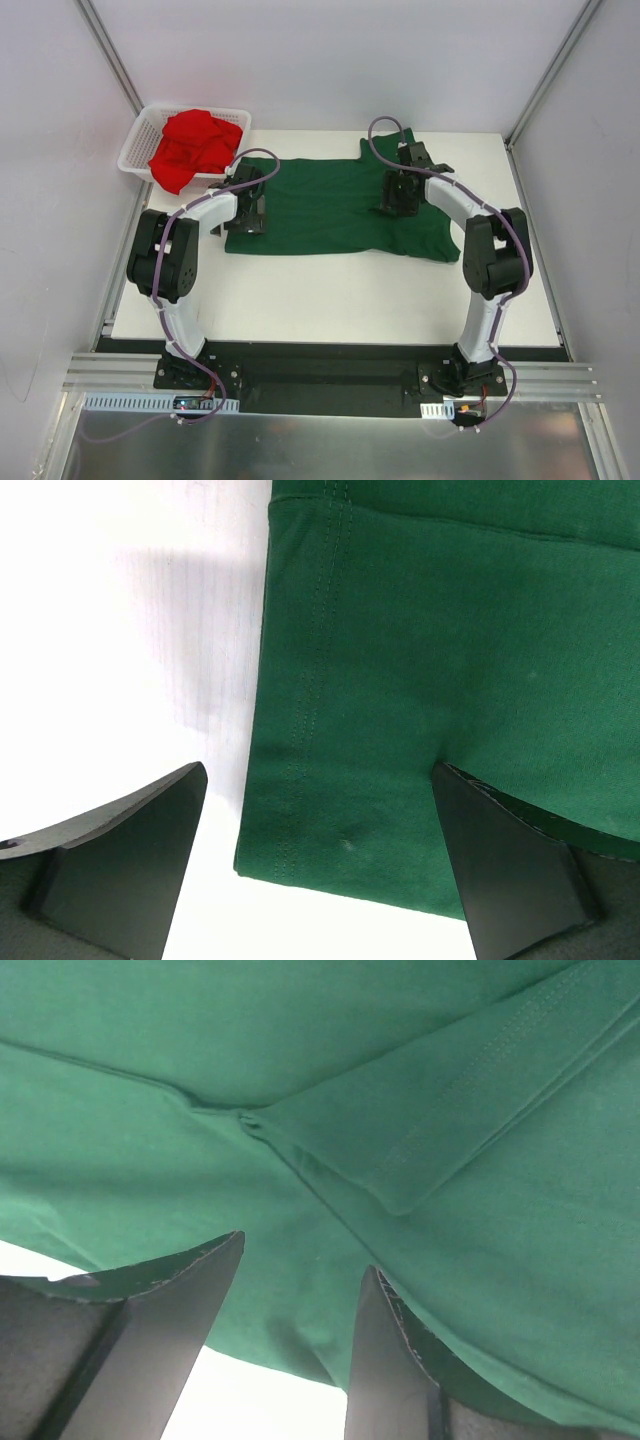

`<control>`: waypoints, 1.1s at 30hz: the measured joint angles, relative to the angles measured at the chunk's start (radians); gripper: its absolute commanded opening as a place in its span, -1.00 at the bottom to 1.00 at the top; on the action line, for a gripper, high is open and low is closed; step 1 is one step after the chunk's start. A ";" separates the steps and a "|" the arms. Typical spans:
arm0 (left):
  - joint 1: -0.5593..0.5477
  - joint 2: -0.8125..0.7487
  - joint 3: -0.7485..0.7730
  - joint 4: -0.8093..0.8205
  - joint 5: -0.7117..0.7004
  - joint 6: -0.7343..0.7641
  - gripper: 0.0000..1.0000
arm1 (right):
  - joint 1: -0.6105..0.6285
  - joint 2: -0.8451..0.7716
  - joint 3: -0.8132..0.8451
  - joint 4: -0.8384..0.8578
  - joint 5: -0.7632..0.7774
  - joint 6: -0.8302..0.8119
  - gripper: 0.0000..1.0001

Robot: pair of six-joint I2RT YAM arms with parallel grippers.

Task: Fold and stack the t-shirts
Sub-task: Fold the flattened tshirt in 1/3 of the way

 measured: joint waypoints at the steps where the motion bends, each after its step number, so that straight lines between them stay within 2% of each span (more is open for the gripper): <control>1: 0.000 0.000 0.000 0.000 0.000 0.000 0.94 | -0.002 0.008 0.002 0.000 0.000 0.001 0.10; 27: 0.000 0.000 0.000 0.000 -0.001 0.000 0.94 | -0.037 0.080 0.012 0.001 0.014 0.015 0.08; 33: -0.001 0.000 0.000 0.000 -0.001 0.000 0.93 | -0.039 0.109 0.032 0.000 0.015 0.015 -0.10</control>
